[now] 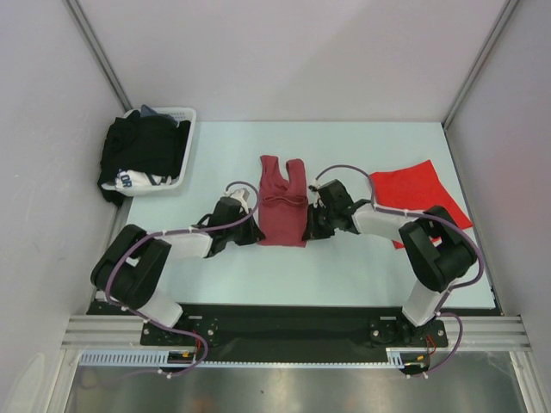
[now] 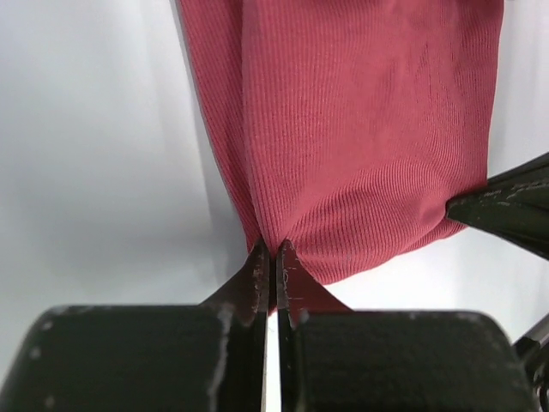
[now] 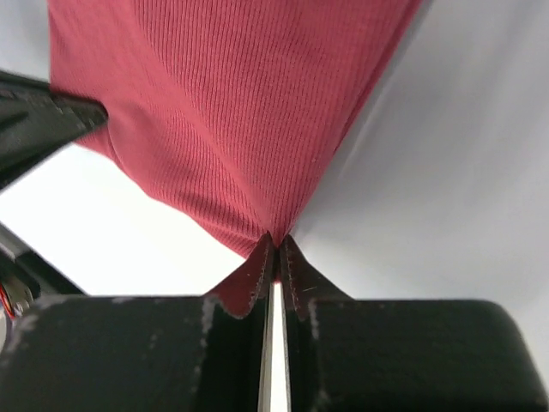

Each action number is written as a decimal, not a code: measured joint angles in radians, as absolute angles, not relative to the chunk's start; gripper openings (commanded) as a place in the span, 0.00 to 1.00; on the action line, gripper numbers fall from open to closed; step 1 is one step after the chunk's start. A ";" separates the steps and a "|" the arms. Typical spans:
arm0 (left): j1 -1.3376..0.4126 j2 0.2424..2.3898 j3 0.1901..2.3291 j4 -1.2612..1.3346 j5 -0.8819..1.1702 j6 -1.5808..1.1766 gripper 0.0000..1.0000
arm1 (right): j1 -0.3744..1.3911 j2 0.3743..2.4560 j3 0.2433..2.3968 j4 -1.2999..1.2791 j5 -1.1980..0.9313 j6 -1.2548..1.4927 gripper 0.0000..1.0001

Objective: Fold and stack the tank tops
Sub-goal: Fold the tank top

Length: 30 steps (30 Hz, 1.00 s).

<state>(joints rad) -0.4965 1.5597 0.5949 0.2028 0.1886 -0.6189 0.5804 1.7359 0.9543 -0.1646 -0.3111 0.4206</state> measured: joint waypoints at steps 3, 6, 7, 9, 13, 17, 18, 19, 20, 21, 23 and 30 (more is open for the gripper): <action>-0.529 1.515 0.537 0.229 0.184 -0.631 0.05 | 0.618 1.680 0.882 -0.163 -0.302 0.434 0.14; -0.569 1.472 0.483 0.258 0.166 -0.655 0.14 | 0.670 1.619 0.804 -0.163 -0.274 0.459 0.34; -0.583 1.456 0.465 0.263 0.159 -0.661 0.16 | 0.685 1.599 0.781 -0.163 -0.268 0.470 0.37; -0.612 1.414 0.419 0.283 0.134 -0.685 0.25 | 0.709 1.548 0.742 -0.167 -0.254 0.481 0.46; -0.656 1.283 0.323 0.273 0.103 -0.726 0.47 | 0.729 1.446 0.669 -0.189 -0.221 0.508 0.54; -0.678 1.143 0.271 0.203 0.076 -0.757 0.67 | 0.744 1.365 0.638 -0.207 -0.203 0.525 0.55; -0.680 1.124 0.268 0.184 0.073 -0.759 0.70 | 0.749 1.353 0.637 -0.209 -0.199 0.528 0.55; -0.682 1.104 0.267 0.162 0.065 -0.759 0.71 | 0.755 1.344 0.637 -0.208 -0.198 0.528 0.55; -0.682 1.085 0.266 0.141 0.057 -0.761 0.72 | 0.759 1.340 0.637 -0.207 -0.196 0.528 0.55; -0.682 1.073 0.264 0.128 0.053 -0.760 0.72 | 0.765 1.339 0.637 -0.205 -0.194 0.528 0.55; -0.683 1.050 0.258 0.109 0.047 -0.761 0.72 | 0.775 1.344 0.637 -0.206 -0.191 0.528 0.55; -0.683 1.058 0.249 0.130 0.056 -0.769 0.66 | 0.805 1.421 0.641 -0.173 -0.183 0.538 0.53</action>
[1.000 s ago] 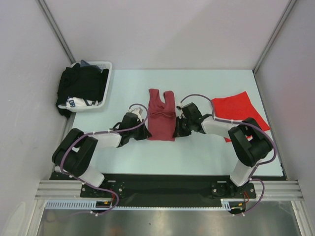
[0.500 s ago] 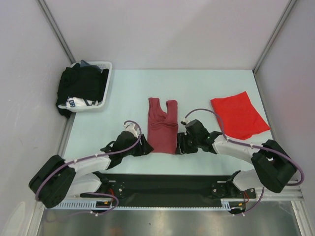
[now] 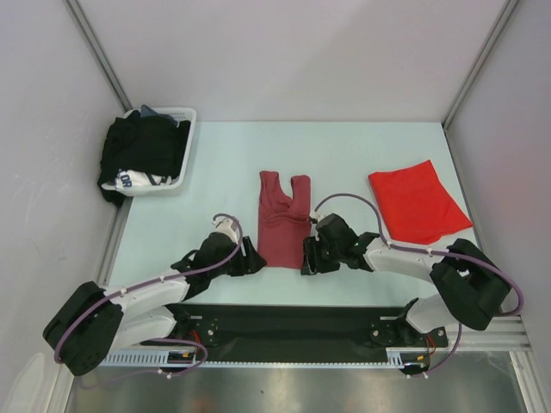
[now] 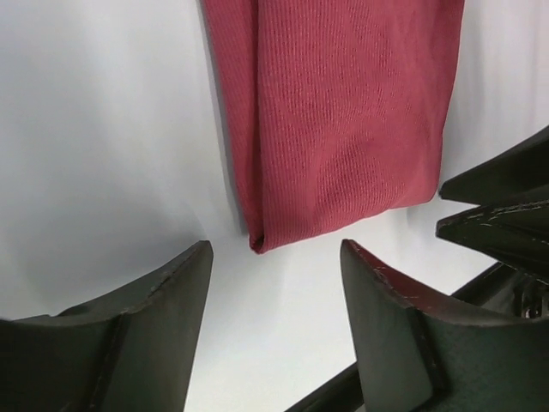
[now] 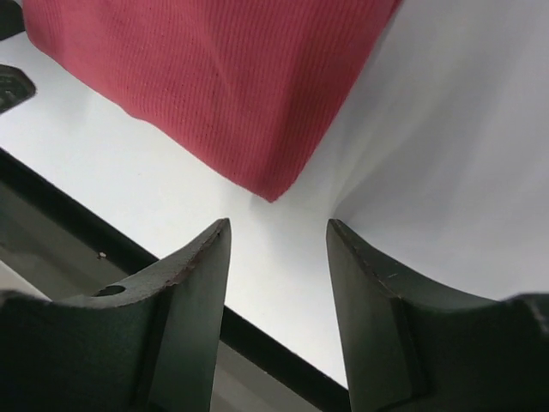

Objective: Fold and stack the tank tops
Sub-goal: Fold the tank top

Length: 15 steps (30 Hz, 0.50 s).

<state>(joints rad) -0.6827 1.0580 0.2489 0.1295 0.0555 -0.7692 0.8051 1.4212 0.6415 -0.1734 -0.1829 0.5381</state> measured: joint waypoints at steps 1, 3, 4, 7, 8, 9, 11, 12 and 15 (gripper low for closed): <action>-0.683 1.070 0.249 0.145 0.058 -0.770 0.66 | 0.809 1.429 0.646 -0.167 -0.180 0.540 0.53; -0.683 1.092 0.250 0.170 0.064 -0.777 0.62 | 0.813 1.446 0.656 -0.154 -0.175 0.545 0.51; -0.683 1.106 0.250 0.184 0.067 -0.781 0.60 | 0.816 1.454 0.661 -0.148 -0.171 0.546 0.50; -0.690 1.140 0.253 0.220 0.078 -0.788 0.55 | 0.828 1.481 0.680 -0.133 -0.159 0.550 0.43; -0.694 1.151 0.256 0.228 0.079 -0.788 0.50 | 0.831 1.490 0.685 -0.129 -0.152 0.551 0.41; -0.698 1.163 0.258 0.237 0.082 -0.790 0.45 | 0.835 1.498 0.691 -0.128 -0.146 0.551 0.33; -0.707 1.184 0.261 0.244 0.082 -0.793 0.25 | 0.843 1.514 0.699 -0.125 -0.130 0.550 0.14; -0.710 1.193 0.261 0.247 0.084 -0.801 0.19 | 0.845 1.519 0.702 -0.125 -0.126 0.547 0.08; -0.722 1.205 0.261 0.236 0.085 -0.807 0.00 | 0.855 1.526 0.706 -0.135 -0.103 0.554 0.00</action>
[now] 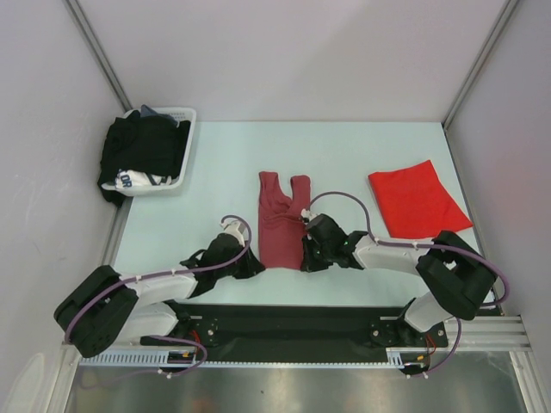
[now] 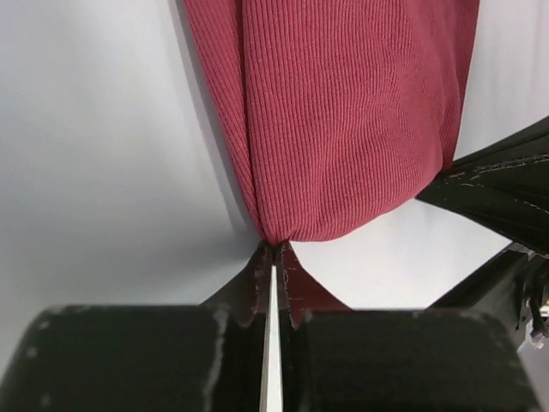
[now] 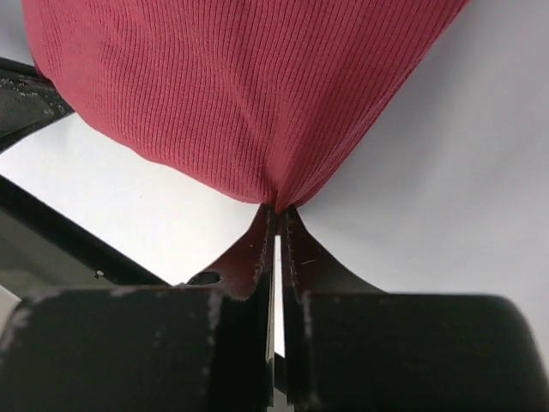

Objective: Fold and stack the tank tops
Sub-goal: Fold the tank top

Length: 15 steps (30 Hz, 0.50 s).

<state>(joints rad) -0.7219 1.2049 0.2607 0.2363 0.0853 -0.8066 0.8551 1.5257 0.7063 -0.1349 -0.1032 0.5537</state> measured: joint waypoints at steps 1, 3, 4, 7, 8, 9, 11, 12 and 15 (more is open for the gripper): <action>-0.726 1.202 0.260 0.232 0.085 -0.805 0.00 | 0.857 1.525 0.707 -0.138 -0.099 0.554 0.00; -0.740 1.190 0.258 0.220 0.083 -0.807 0.00 | 0.865 1.515 0.706 -0.151 -0.090 0.554 0.00; -0.753 1.180 0.257 0.208 0.081 -0.812 0.01 | 0.868 1.502 0.702 -0.164 -0.087 0.554 0.00; -0.798 1.147 0.256 0.157 0.081 -0.818 0.00 | 0.889 1.437 0.683 -0.217 -0.081 0.554 0.00; -0.817 1.131 0.256 0.134 0.081 -0.823 0.00 | 0.899 1.406 0.676 -0.238 -0.081 0.555 0.00; -0.831 1.117 0.256 0.114 0.081 -0.831 0.00 | 0.910 1.375 0.672 -0.260 -0.080 0.558 0.00; -0.845 1.087 0.256 0.083 0.084 -0.840 0.00 | 0.926 1.319 0.670 -0.296 -0.078 0.559 0.00; -0.849 1.066 0.256 0.065 0.087 -0.846 0.00 | 0.933 1.288 0.670 -0.311 -0.076 0.561 0.00; -0.853 0.989 0.258 0.004 0.091 -0.859 0.00 | 0.943 1.205 0.674 -0.368 -0.075 0.568 0.00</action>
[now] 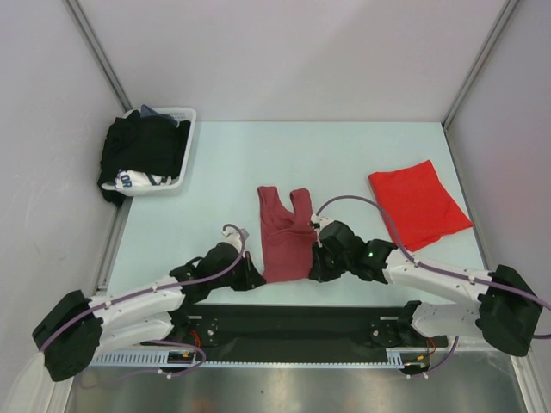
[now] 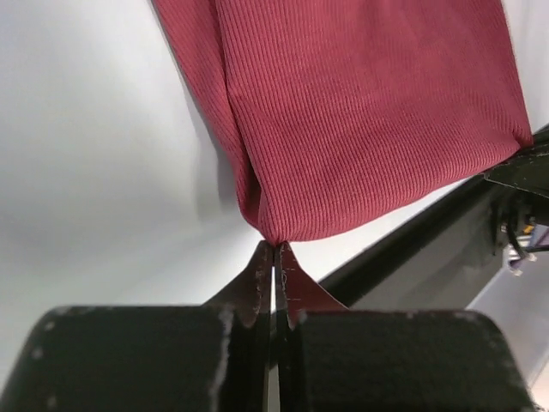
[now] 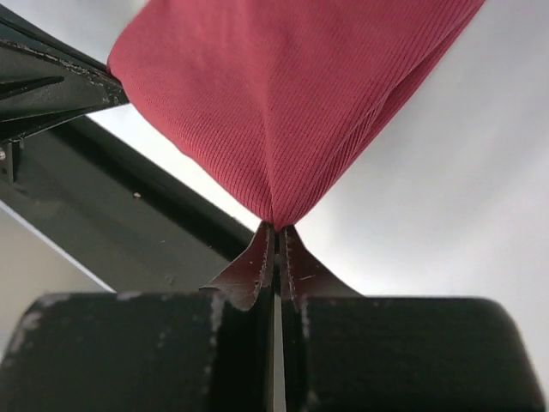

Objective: Fold and stack the tank tops
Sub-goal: Fold the tank top

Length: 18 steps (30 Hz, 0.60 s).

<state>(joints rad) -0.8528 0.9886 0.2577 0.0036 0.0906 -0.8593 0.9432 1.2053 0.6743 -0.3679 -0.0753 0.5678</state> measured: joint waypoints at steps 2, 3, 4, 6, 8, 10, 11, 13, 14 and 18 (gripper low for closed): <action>-0.854 0.929 0.266 -0.047 0.090 -0.865 0.00 | 0.944 1.170 0.685 -0.403 -0.074 0.569 0.01; -0.855 0.902 0.271 -0.069 0.091 -0.867 0.00 | 0.944 1.156 0.693 -0.425 -0.072 0.569 0.01; -0.855 0.873 0.279 -0.090 0.090 -0.867 0.00 | 0.944 1.146 0.702 -0.442 -0.070 0.568 0.02; -0.855 0.825 0.295 -0.130 0.090 -0.872 0.00 | 0.943 1.131 0.718 -0.469 -0.067 0.568 0.02; -0.855 0.797 0.313 -0.165 0.090 -0.873 0.00 | 0.943 1.129 0.735 -0.493 -0.065 0.567 0.02; -0.855 0.780 0.332 -0.195 0.090 -0.874 0.00 | 0.944 1.132 0.755 -0.516 -0.062 0.564 0.02; -0.855 0.775 0.342 -0.208 0.090 -0.874 0.00 | 0.944 1.135 0.766 -0.527 -0.060 0.561 0.03; -0.855 0.770 0.363 -0.238 0.090 -0.873 0.00 | 0.943 1.145 0.792 -0.547 -0.054 0.554 0.03; -0.855 0.770 0.376 -0.255 0.089 -0.873 0.00 | 0.943 1.153 0.810 -0.559 -0.050 0.548 0.04; -0.855 0.774 0.460 -0.318 0.078 -0.868 0.00 | 0.924 1.178 0.881 -0.584 -0.045 0.526 0.04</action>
